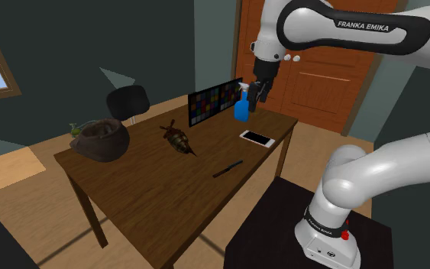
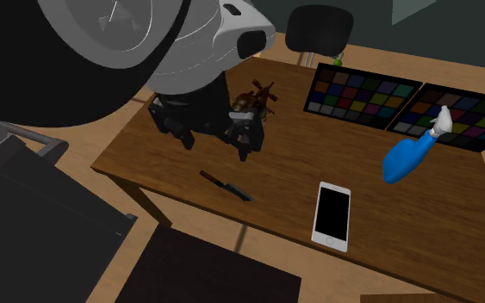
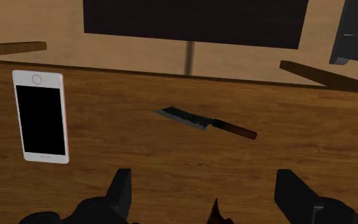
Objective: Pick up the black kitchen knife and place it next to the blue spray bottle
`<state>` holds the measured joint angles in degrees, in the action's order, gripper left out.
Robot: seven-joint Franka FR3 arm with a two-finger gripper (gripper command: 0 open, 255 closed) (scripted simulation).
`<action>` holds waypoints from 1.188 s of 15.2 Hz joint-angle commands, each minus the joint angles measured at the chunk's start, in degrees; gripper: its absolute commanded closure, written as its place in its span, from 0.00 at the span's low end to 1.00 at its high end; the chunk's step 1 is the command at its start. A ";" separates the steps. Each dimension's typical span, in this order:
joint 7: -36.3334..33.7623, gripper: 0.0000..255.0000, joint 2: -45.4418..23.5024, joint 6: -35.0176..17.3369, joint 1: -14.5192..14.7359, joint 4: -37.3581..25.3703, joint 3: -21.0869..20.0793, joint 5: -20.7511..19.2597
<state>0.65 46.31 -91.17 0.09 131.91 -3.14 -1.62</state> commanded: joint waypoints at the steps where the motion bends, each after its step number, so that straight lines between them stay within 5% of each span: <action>1: 0.00 0.00 0.00 0.00 0.00 0.00 0.00 0.00; 18: 62.38 0.00 -25.53 -21.77 18.38 8.49 19.94 1.03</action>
<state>58.79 22.48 -111.41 17.41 139.58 16.00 -0.88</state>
